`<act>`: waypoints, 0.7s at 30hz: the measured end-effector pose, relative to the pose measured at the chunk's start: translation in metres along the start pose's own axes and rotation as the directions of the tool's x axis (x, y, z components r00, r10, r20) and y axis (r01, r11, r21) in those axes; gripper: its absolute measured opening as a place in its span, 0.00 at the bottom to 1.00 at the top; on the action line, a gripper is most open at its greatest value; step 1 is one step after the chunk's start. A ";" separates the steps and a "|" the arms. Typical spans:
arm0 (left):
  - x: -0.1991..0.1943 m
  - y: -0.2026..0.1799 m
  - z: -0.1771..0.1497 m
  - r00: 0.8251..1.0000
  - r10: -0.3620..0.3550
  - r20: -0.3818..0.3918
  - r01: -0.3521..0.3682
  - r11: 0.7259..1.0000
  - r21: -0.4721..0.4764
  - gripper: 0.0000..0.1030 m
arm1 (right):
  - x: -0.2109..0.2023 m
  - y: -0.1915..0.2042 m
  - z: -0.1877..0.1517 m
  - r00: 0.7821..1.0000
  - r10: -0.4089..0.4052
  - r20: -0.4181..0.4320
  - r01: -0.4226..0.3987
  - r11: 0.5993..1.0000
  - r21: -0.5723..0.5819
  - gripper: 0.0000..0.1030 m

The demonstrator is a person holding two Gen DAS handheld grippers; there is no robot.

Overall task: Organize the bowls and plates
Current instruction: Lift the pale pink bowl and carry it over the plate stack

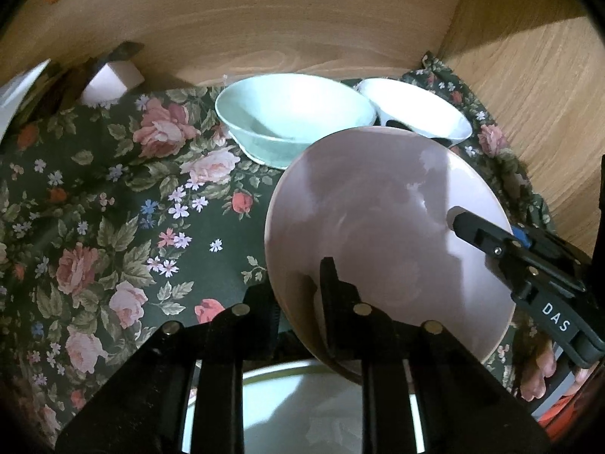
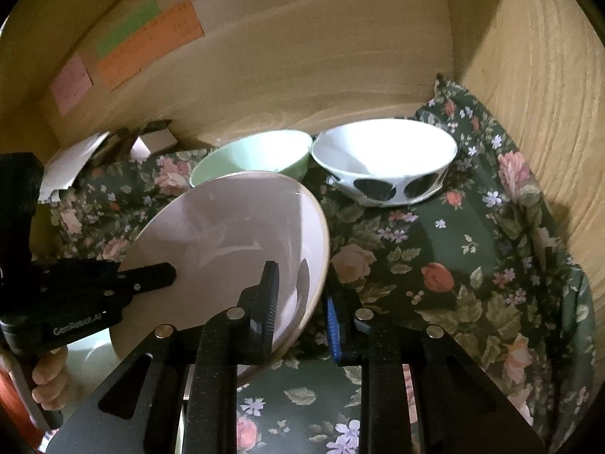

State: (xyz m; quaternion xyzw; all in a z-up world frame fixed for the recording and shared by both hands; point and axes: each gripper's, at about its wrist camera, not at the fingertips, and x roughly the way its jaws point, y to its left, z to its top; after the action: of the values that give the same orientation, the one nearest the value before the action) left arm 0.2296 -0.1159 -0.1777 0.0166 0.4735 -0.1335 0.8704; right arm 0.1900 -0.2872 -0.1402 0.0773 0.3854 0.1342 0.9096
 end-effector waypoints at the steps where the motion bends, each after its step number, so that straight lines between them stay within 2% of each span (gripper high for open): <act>1: -0.003 -0.001 0.000 1.000 -0.003 0.007 0.003 1.000 0.001 0.18 | -0.003 0.000 0.001 1.000 0.001 0.008 -0.001 1.000 0.003 0.20; 13: -0.044 -0.003 -0.004 0.996 -0.023 0.091 0.023 1.000 -0.005 0.18 | -0.035 0.025 0.002 0.997 0.004 0.074 -0.002 1.000 -0.027 0.20; 21: -0.073 0.006 -0.020 0.991 -0.006 0.132 0.008 1.000 -0.018 0.18 | -0.049 0.055 -0.002 0.995 0.021 0.100 -0.014 0.998 -0.068 0.20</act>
State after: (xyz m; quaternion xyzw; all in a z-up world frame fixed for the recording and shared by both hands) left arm 0.1774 -0.0916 -0.1287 -0.0019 0.4163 -0.1332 0.8994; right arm 0.1458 -0.2500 -0.0947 0.0570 0.3337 0.1510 0.9288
